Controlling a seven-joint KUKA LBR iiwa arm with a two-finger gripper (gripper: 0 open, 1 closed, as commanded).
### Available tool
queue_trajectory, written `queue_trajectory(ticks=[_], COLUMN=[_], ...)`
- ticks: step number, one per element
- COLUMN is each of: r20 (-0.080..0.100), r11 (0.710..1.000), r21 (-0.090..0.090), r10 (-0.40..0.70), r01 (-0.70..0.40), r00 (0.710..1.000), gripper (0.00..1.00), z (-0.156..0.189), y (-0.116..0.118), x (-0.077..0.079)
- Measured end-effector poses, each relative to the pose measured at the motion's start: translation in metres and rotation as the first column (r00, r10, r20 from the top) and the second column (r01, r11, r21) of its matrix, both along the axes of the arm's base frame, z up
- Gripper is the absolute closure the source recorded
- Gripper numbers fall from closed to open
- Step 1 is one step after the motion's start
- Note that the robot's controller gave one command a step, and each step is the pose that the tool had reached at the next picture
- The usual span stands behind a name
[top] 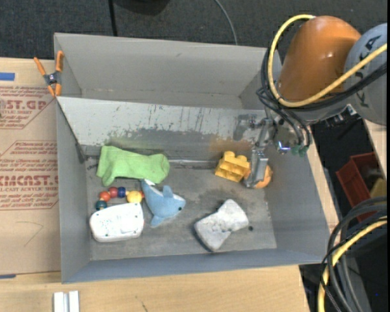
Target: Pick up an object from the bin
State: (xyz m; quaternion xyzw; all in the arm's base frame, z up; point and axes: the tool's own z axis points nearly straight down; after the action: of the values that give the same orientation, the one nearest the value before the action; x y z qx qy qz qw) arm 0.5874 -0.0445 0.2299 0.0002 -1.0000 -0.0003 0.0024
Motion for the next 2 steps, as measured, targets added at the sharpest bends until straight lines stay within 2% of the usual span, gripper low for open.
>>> queue_trajectory(ticks=[1,2], r20=[0.008,0.01], r11=[1.0,0.998], r21=[-0.001,-0.001], r10=[0.001,0.057], r01=[-0.001,-0.057], r00=[1.0,0.998], gripper=[0.0,0.0], z=[0.005,-0.047], y=[0.0,0.007], x=[0.001,-0.01])
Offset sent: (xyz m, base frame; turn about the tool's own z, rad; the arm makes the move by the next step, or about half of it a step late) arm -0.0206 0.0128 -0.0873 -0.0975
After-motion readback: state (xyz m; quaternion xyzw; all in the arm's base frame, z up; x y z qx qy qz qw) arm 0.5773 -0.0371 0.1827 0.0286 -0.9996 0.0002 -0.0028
